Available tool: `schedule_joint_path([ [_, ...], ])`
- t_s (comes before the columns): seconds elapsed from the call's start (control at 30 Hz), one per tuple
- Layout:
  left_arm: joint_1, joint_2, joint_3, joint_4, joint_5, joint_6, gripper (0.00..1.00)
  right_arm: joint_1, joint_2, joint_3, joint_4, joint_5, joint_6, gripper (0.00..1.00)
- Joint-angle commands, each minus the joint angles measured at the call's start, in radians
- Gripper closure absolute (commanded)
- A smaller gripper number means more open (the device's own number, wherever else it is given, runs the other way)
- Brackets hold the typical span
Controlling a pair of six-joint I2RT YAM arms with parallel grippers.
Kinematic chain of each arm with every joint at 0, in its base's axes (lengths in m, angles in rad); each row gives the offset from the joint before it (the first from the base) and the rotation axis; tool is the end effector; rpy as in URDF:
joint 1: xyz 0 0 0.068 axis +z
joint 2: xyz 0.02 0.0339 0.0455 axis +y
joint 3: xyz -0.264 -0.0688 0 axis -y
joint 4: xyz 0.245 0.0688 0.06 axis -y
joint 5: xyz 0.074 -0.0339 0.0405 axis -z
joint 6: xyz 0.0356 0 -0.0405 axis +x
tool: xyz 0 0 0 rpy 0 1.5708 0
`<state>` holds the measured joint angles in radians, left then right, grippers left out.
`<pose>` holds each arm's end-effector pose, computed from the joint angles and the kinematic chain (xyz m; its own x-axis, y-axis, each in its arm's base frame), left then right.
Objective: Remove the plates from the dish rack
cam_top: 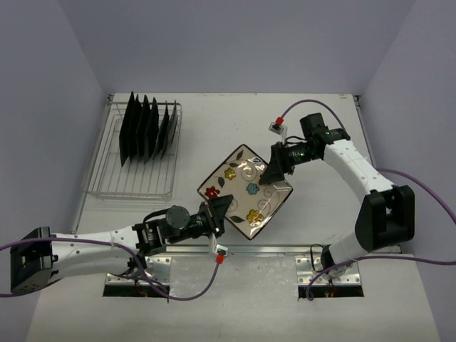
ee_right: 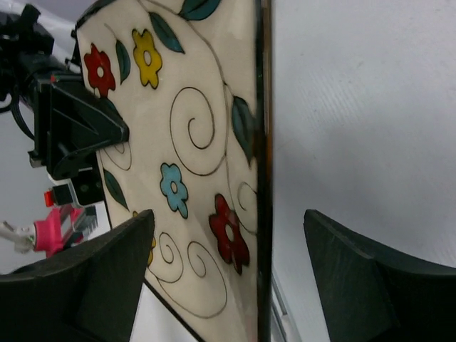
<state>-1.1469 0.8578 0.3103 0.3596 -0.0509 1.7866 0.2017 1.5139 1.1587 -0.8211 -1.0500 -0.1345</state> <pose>0.0820 -0.1773 0.2164 0.8856 0.4093 0.2196 -0.1155 -0.2640 0.9576 0.2787 0.0885 0.2635 -0.8391 -0.2397 -0.4883 -0.5437 0.3921 0.7420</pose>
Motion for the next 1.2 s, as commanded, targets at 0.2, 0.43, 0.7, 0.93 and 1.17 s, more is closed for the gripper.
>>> schedule_joint_path([
  [0.2, -0.011, 0.02, 0.063, 0.298, -0.068, -0.004, 0.95, 0.042, 0.095, -0.012, 0.09, -0.184, 0.1, 1.0],
  [0.43, -0.008, 0.009, 0.121, 0.192, -0.252, -0.104, 0.09, -0.107, 0.153, 0.023, 0.094, -0.253, 0.172, 1.0],
  [0.7, 0.014, 0.016, 0.343, 0.004, -0.472, -0.345, 0.0, -0.329, 0.254, 0.121, 0.205, -0.086, 0.319, 1.0],
  [0.93, 0.144, 0.097, 0.673, -0.286, -0.56, -0.696, 0.0, -0.335, 0.379, 0.203, 0.403, 0.103, 0.462, 1.0],
  [1.17, 0.317, 0.207, 0.998, -0.65, -0.559, -1.083, 0.0, -0.335, 0.539, 0.292, 0.542, 0.157, 0.587, 1.0],
])
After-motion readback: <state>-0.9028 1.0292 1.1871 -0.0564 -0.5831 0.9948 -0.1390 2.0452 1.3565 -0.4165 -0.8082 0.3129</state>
